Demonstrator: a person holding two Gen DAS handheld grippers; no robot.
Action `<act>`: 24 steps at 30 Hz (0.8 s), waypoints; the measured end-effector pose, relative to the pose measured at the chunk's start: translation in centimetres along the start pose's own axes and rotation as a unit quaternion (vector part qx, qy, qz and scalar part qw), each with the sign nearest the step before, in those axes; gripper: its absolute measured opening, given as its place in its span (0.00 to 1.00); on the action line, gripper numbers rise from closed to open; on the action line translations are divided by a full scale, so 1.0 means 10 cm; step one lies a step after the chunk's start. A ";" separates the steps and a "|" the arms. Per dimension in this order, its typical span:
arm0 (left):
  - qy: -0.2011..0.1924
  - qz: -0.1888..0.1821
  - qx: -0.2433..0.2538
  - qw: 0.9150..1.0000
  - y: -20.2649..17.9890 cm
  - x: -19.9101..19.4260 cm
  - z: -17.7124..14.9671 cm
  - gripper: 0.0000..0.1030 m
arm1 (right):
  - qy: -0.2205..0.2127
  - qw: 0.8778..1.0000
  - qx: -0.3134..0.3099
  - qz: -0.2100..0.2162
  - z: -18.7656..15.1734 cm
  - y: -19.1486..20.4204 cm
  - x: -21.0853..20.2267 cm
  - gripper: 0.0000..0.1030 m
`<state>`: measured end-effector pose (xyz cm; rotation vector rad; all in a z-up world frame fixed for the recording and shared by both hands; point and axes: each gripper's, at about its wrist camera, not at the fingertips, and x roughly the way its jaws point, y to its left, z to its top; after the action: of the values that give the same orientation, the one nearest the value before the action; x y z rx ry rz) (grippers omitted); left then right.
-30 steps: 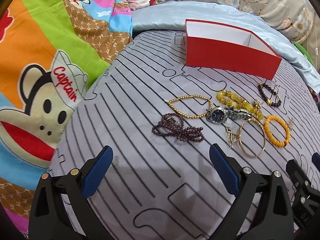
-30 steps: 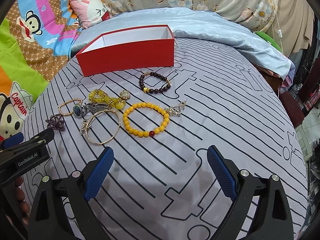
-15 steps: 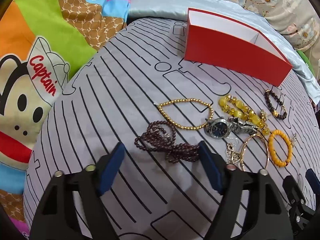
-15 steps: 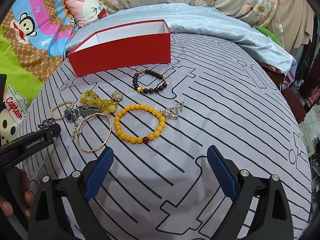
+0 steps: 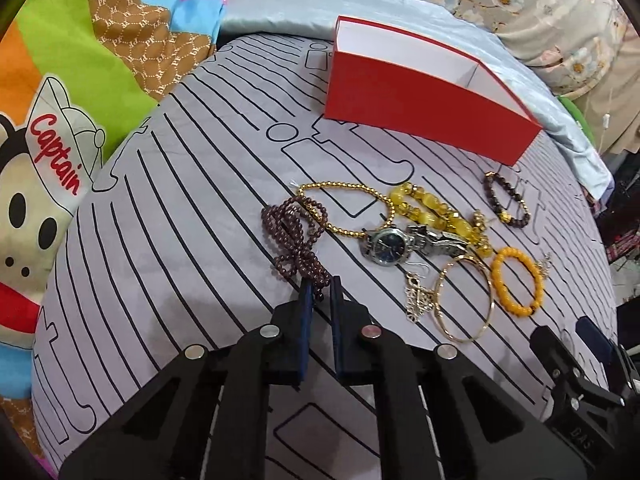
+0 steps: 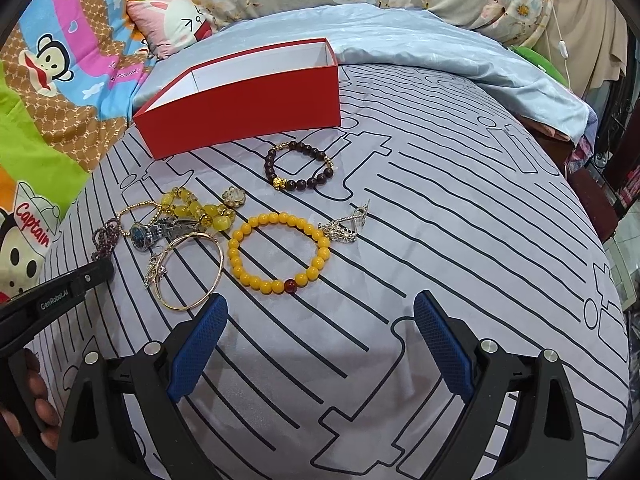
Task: Organize jewelry
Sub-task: 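Lower the left tool onto the dark red bead strand and close it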
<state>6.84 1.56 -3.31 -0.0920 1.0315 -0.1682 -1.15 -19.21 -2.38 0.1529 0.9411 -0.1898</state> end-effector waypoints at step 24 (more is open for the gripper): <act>-0.010 0.007 -0.009 1.000 0.13 -0.09 -0.01 0.58 | -0.001 1.000 0.006 0.001 0.06 -0.04 0.02 0.89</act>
<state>6.40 3.00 -2.78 -0.1030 1.0135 -0.1445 -0.69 -19.76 -2.21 0.1654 0.9375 -0.1938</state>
